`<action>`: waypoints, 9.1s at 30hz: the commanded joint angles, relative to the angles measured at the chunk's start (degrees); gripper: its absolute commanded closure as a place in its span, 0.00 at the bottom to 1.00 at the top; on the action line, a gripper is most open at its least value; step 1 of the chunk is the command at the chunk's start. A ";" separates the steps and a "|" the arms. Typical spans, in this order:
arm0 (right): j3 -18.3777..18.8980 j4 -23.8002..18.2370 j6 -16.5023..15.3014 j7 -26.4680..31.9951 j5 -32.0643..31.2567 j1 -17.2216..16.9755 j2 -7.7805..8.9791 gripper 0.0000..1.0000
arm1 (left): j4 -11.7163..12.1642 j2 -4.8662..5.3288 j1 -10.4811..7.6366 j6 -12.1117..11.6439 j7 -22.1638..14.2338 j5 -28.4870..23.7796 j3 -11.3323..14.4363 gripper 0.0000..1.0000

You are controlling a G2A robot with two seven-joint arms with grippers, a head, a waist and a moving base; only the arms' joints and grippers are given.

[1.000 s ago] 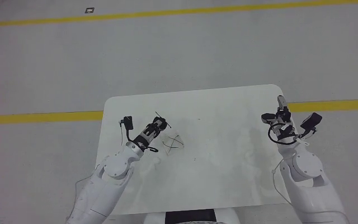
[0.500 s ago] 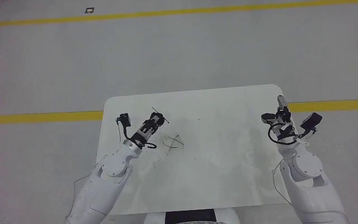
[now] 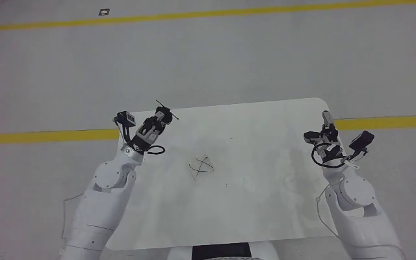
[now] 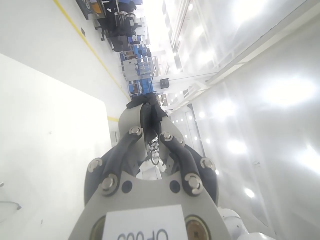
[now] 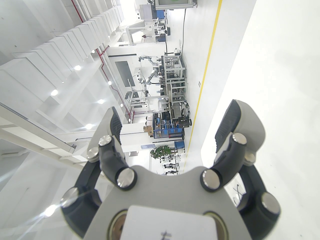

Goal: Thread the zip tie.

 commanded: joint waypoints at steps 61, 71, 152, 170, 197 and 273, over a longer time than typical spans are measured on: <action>-30.87 2.19 -1.72 15.78 -5.27 19.63 -4.44 0.00 | 1.51 -4.47 -0.42 0.42 6.11 -1.48 4.78 1.00; -36.49 4.09 -2.26 18.76 -3.04 23.48 -6.02 0.00 | 2.57 -4.97 -0.81 0.83 6.49 -1.24 7.88 1.00; -38.05 18.68 -7.93 17.51 -8.21 29.55 -11.50 1.00 | 2.47 -4.93 -0.90 0.66 5.97 -1.21 7.83 0.00; -34.10 16.07 -8.75 22.99 -7.40 27.60 -10.60 1.00 | 2.47 -4.93 -0.90 0.66 5.97 -1.21 7.83 0.00; -30.55 20.60 -7.45 50.11 4.00 28.43 -9.08 1.00 | 10.82 -0.35 -5.03 8.98 -42.16 -11.65 -3.19 0.00; -37.71 27.90 -4.21 63.56 7.65 35.96 -9.44 1.00 | 10.12 6.59 -7.49 13.76 -51.51 -17.47 6.09 0.85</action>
